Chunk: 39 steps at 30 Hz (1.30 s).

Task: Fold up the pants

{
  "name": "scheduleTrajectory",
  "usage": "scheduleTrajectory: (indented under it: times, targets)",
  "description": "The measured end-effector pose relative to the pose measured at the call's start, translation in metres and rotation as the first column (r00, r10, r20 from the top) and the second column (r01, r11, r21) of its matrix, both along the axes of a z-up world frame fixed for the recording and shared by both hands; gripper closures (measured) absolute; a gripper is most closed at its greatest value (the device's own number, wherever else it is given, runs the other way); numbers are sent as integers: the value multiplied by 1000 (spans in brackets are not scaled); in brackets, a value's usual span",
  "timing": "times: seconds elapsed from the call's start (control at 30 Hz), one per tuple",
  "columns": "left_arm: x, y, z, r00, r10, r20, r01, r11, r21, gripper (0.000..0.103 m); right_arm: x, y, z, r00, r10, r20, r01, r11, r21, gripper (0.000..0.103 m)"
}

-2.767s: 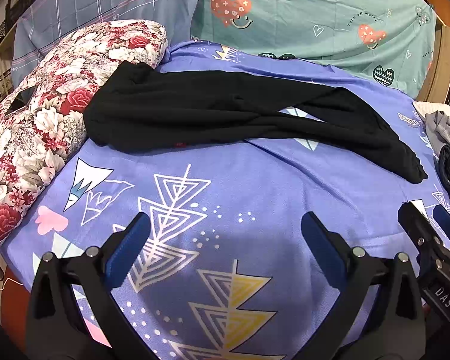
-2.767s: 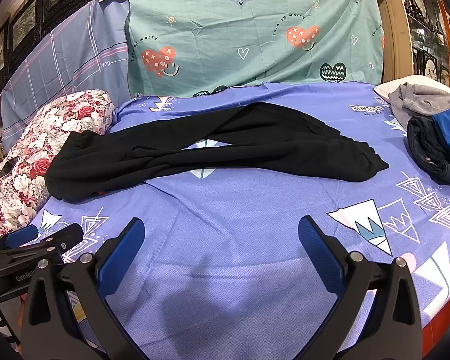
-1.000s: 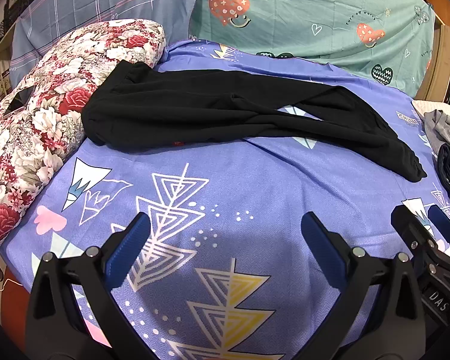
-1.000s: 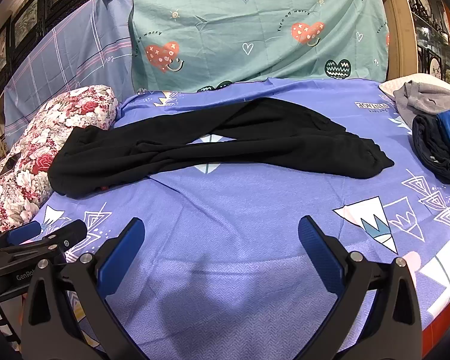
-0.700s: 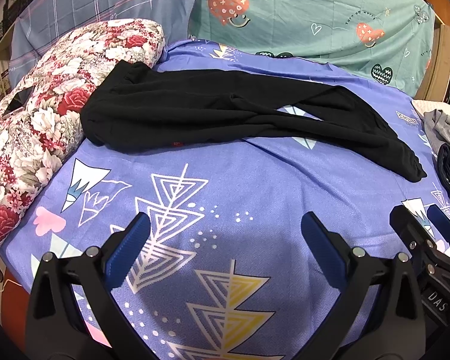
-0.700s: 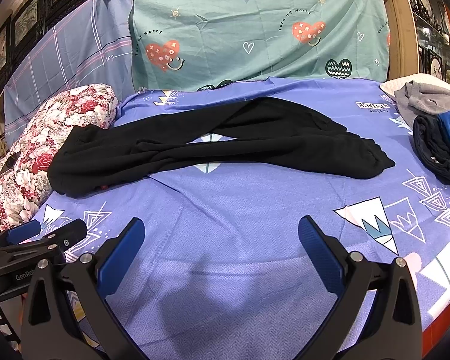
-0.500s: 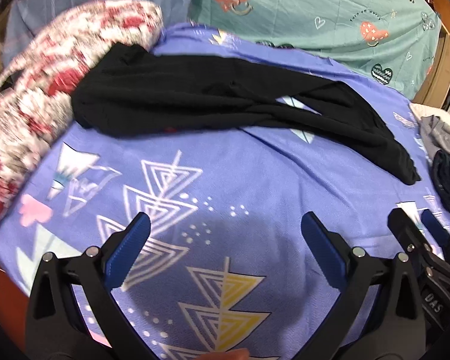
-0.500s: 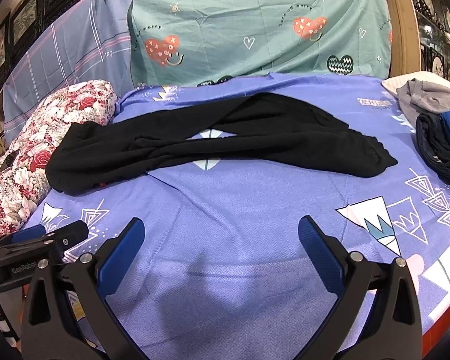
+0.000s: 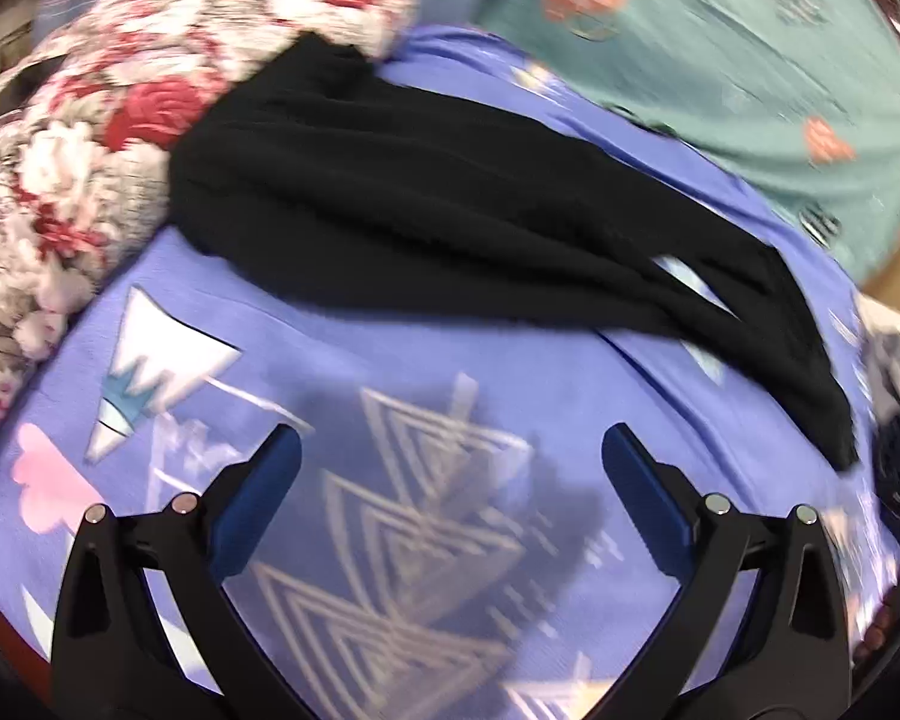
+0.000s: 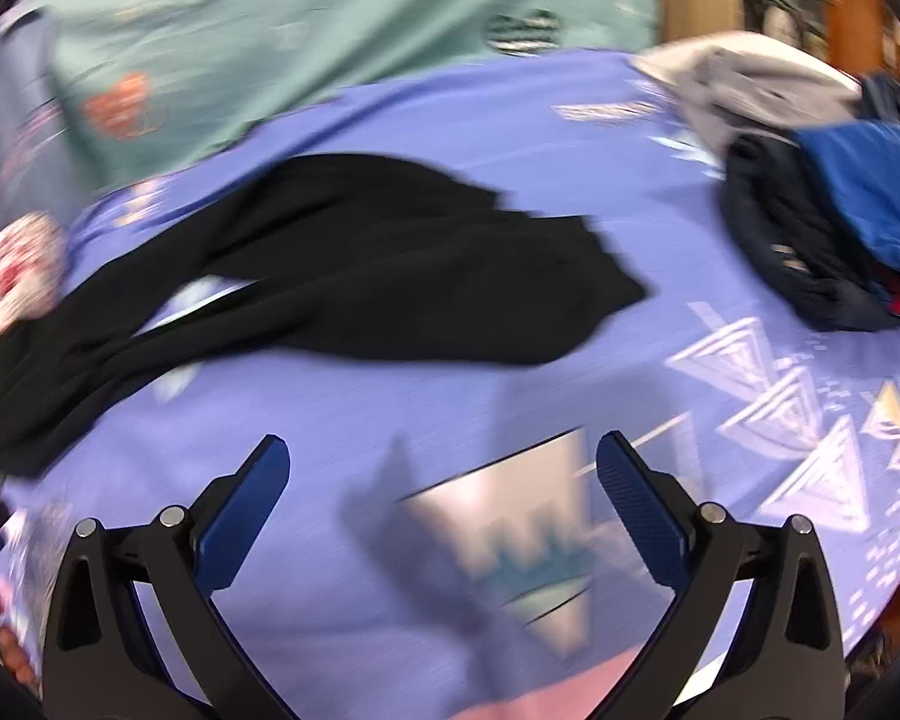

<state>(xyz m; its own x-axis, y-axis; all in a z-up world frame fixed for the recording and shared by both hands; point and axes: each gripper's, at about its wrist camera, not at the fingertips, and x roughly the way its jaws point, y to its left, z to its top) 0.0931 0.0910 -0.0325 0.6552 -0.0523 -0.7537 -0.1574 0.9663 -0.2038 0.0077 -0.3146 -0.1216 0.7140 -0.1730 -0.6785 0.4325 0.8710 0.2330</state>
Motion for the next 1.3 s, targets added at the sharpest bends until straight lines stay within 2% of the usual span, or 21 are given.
scheduleTrajectory:
  times: [0.13, 0.27, 0.4, 0.47, 0.5, 0.6, 0.67, 0.7, 0.73, 0.83, 0.9, 1.0, 1.13, 1.3]
  targets:
    - [13, 14, 0, 999, 50, 3, -50, 996, 73, 2, 17, -56, -17, 992, -85, -93, 87, 996, 24, 1]
    - [17, 28, 1, 995, 90, 36, -93, 988, 120, 2, 36, -84, -29, 993, -71, -95, 81, 991, 110, 1]
    - [21, 38, -5, 996, 86, -7, -84, 987, 136, 2, 59, -102, -37, 990, -80, -114, 97, 983, 153, 2]
    - [26, 46, -9, 995, 93, -47, -86, 987, 138, 2, 68, -107, -41, 988, -78, -131, 102, 976, 191, 18]
    - [28, 51, -12, 992, 98, -74, -88, 987, 134, 2, 71, -108, -41, 988, -77, -132, 103, 975, 199, 18]
    - [29, 60, -14, 987, 129, -93, -115, 983, 142, 2, 77, -108, -38, 989, -82, -124, 104, 977, 184, 29]
    - [30, 66, -14, 982, 154, -106, -135, 977, 164, 2, 79, -110, -36, 989, -91, -118, 112, 976, 188, 59]
    - [33, 69, -15, 979, 161, -124, -140, 976, 166, 2, 79, -111, -35, 990, -91, -104, 110, 974, 198, 68]
    - [36, 73, -17, 974, 169, -149, -144, 976, 164, 2, 79, -113, -34, 993, -88, -85, 104, 971, 217, 88]
    - [48, 84, -21, 967, 181, -179, -157, 978, 140, 2, 71, -120, -22, 997, -77, 5, 73, 958, 276, 90]
    - [53, 89, -21, 968, 173, -180, -153, 981, 123, 2, 59, -120, -1, 994, -75, 85, 51, 966, 253, 91]
    - [66, 101, -21, 972, 149, -184, -141, 988, 58, 2, 44, -113, 27, 983, -62, 173, 26, 979, 202, 91]
    - [87, 117, -24, 969, 150, -194, -159, 987, -30, 2, 40, -104, 36, 985, -43, 165, 13, 984, 178, 91]
    - [113, 120, -27, 972, 140, -188, -160, 982, -97, 2, 41, -108, 19, 991, -54, 119, 30, 979, 199, 91]
